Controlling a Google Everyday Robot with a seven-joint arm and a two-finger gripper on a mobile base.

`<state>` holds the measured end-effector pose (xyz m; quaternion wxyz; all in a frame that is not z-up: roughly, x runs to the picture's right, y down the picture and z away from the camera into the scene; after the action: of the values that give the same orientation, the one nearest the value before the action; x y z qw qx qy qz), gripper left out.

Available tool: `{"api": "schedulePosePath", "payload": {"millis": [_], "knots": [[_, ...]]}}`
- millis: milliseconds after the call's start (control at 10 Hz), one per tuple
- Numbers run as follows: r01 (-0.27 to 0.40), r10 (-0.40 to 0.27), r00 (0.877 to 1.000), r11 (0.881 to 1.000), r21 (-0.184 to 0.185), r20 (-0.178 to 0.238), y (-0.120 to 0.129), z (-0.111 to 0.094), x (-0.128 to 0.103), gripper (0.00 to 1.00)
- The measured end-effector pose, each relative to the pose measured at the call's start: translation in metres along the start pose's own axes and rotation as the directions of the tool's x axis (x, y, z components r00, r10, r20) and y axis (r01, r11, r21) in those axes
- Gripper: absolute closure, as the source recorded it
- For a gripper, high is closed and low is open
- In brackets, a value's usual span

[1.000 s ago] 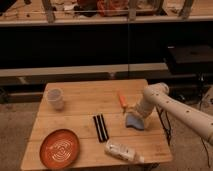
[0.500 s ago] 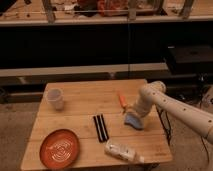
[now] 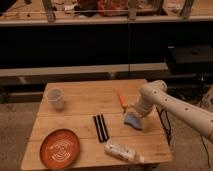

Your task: Place the white sponge in the ceramic bowl

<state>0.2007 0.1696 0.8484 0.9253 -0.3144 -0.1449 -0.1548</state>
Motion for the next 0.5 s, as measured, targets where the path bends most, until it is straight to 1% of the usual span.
{"api": "schedulePosePath", "payload": {"millis": [100,200,300,400,500], "knots": [[-0.059,0.059,0.998,0.998,0.013,0.016,0.005,-0.002,0.003,0.2],[-0.104,0.103,0.994,0.994,0.026,0.026,0.007,-0.002,0.005,0.2],[-0.167,0.165,0.985,0.985,0.043,0.04,0.011,-0.001,0.008,0.2],[-0.224,0.222,0.974,0.973,0.057,0.052,0.013,0.001,0.01,0.2],[-0.267,0.263,0.963,0.962,0.067,0.054,0.017,0.003,0.01,0.2]]}}
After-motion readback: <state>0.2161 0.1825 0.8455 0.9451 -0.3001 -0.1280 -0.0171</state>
